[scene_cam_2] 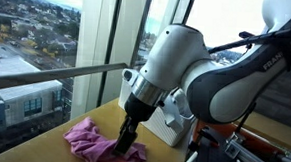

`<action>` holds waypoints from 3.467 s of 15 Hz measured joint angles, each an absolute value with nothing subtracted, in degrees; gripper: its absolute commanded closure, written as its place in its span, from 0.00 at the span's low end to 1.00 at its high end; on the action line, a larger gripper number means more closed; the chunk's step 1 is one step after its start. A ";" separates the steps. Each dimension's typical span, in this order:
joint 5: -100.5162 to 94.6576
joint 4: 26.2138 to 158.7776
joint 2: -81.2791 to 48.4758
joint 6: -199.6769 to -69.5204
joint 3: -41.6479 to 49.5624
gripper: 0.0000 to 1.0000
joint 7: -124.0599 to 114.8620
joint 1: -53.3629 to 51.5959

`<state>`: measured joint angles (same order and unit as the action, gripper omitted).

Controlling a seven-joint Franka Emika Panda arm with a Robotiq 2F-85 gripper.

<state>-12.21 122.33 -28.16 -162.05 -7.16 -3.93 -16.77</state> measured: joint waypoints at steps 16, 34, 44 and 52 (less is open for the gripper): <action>-12.14 109.52 -41.53 -161.82 -5.02 1.00 1.55 -15.73; 0.98 111.29 -12.59 -152.45 -0.61 0.98 10.56 7.60; 0.70 121.28 -11.40 -151.94 1.86 0.98 9.13 8.36; 0.63 131.32 -12.61 -153.11 2.14 0.98 6.03 6.99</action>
